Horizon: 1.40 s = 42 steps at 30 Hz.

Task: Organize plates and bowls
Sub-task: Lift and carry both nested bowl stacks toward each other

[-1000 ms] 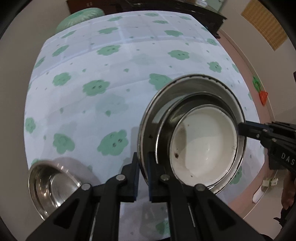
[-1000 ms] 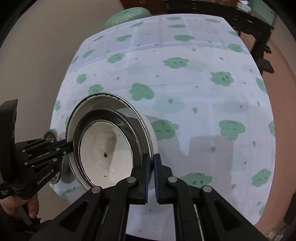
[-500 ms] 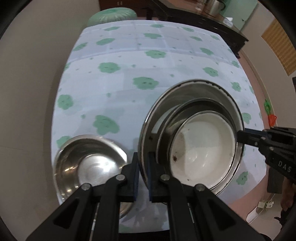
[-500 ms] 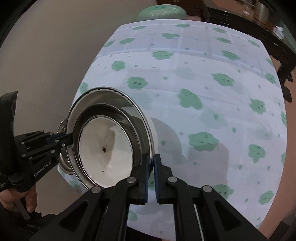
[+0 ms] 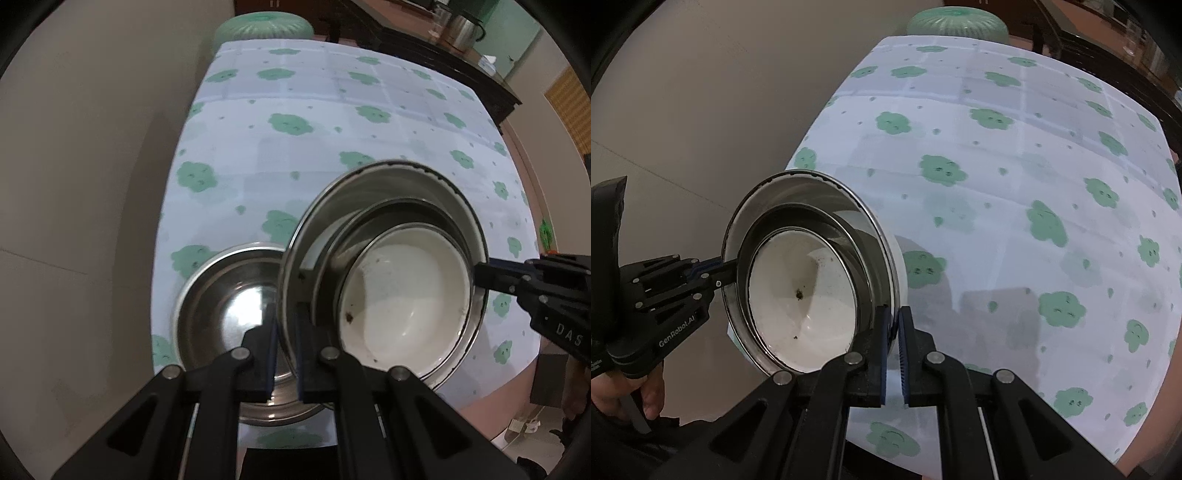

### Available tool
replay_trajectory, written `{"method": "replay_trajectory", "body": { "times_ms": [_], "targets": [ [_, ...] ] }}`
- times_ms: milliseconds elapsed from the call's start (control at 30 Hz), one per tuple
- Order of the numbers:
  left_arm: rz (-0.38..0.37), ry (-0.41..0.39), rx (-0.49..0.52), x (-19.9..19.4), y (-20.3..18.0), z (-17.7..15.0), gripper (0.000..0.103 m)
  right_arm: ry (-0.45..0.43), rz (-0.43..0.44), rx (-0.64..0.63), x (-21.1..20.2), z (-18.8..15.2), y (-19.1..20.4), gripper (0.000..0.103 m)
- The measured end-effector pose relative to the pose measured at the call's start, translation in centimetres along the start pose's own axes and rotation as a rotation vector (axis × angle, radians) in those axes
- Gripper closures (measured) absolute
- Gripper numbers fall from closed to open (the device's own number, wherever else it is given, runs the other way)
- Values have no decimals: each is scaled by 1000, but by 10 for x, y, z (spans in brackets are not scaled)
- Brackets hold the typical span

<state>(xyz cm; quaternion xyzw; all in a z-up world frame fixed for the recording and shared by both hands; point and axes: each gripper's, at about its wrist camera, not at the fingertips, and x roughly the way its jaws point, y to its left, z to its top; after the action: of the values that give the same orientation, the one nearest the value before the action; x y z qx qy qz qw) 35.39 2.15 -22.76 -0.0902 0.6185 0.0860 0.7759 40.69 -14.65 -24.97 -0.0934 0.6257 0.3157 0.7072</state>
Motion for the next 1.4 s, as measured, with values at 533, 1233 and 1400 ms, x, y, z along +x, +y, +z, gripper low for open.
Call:
{"method": "replay_trajectory", "body": {
  "times_ms": [533,1233,1400],
  "targets": [
    [35,49,-101,13,65,-22,101,89,45,-83,44,17,64,96],
    [23,121,-75,50,84,-35,100,209,20,-80,91,12,83,95],
    [20,109,-30,50,83,-33,99,206,4,-64,94,13,81,94]
  ]
}}
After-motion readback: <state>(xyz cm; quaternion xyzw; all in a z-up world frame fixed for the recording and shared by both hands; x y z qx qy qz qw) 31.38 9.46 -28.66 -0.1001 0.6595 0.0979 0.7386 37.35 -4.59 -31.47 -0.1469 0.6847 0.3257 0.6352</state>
